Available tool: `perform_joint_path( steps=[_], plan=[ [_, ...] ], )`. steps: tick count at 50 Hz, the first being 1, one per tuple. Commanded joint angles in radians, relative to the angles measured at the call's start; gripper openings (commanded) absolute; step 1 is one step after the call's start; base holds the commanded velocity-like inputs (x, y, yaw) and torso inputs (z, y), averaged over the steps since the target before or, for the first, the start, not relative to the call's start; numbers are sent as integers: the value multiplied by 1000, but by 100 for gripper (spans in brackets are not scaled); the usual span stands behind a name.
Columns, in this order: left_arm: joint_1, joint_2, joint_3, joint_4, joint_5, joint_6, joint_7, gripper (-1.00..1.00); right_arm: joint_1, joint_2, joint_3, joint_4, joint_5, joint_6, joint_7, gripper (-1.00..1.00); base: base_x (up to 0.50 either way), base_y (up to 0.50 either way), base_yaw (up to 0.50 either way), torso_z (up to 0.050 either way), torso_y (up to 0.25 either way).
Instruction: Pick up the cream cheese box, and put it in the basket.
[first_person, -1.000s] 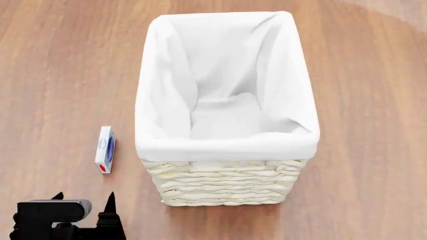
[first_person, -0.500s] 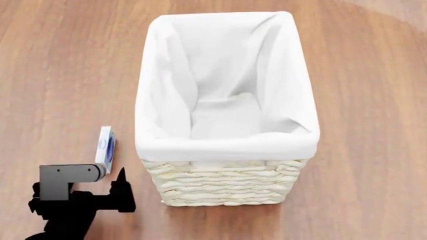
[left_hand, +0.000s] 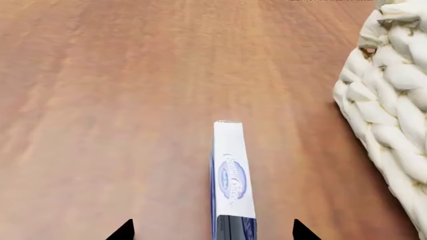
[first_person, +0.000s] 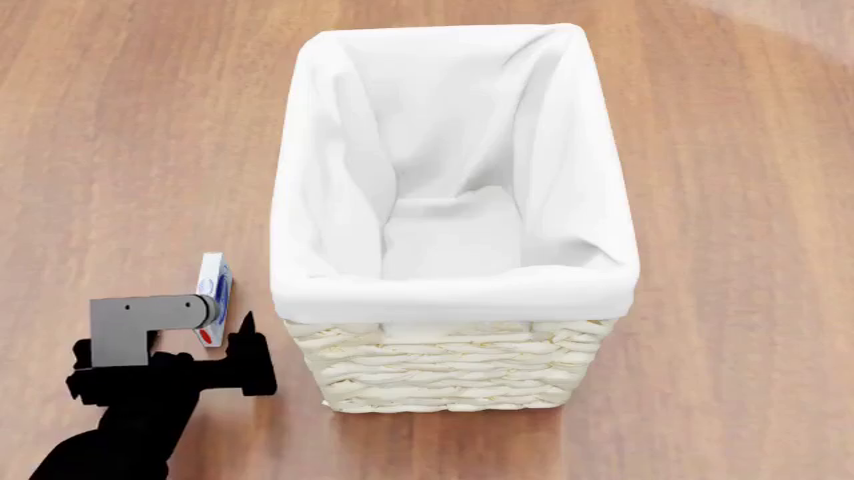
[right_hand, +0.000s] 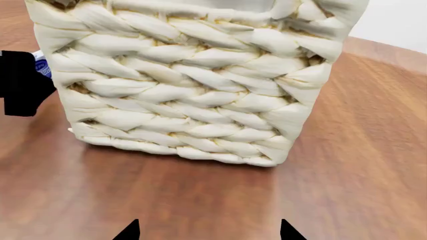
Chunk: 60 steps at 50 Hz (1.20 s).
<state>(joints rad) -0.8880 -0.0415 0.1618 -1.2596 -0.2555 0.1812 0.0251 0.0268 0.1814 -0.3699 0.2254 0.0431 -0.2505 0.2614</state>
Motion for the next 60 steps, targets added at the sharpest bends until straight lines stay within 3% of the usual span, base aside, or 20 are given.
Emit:
perform_joint_path(
  steps=[1, 19, 22, 26, 37, 44, 49, 60],
  plan=[
    [-17, 12, -26, -47, 19, -7, 24, -100, 1, 4, -6, -2, 4, 0, 5, 100, 0, 0, 0, 0, 0],
    [-1, 4, -67, -2, 60, -7, 49, -100, 6, 8, -17, 6, 9, -4, 10, 100, 0, 0, 0, 0, -1],
    [108, -34, -51, 357, 59, -216, 0, -100, 3, 9, -17, 2, 11, -2, 12, 100, 0, 0, 0, 0, 0],
    [174, -89, -44, 665, 53, -421, -43, -100, 2, 11, -17, 0, 16, -4, 13, 100, 0, 0, 0, 0, 0],
    [182, -217, -31, 1158, 42, -819, -92, -100, -2, 14, -28, -8, 13, -2, 18, 100, 0, 0, 0, 0, 0],
    [110, -276, 13, 1335, 35, -1026, -79, -100, -2, 16, -35, -9, 12, -1, 20, 100, 0, 0, 0, 0, 0],
    [-31, -316, 43, 1459, 26, -1233, -70, -100, -5, 17, -43, -12, 7, -2, 22, 100, 0, 0, 0, 0, 0],
    [-256, -348, 155, 1507, -13, -1456, 15, -100, 1, 17, -50, 1, 11, -7, 22, 100, 0, 0, 0, 0, 0]
  ],
)
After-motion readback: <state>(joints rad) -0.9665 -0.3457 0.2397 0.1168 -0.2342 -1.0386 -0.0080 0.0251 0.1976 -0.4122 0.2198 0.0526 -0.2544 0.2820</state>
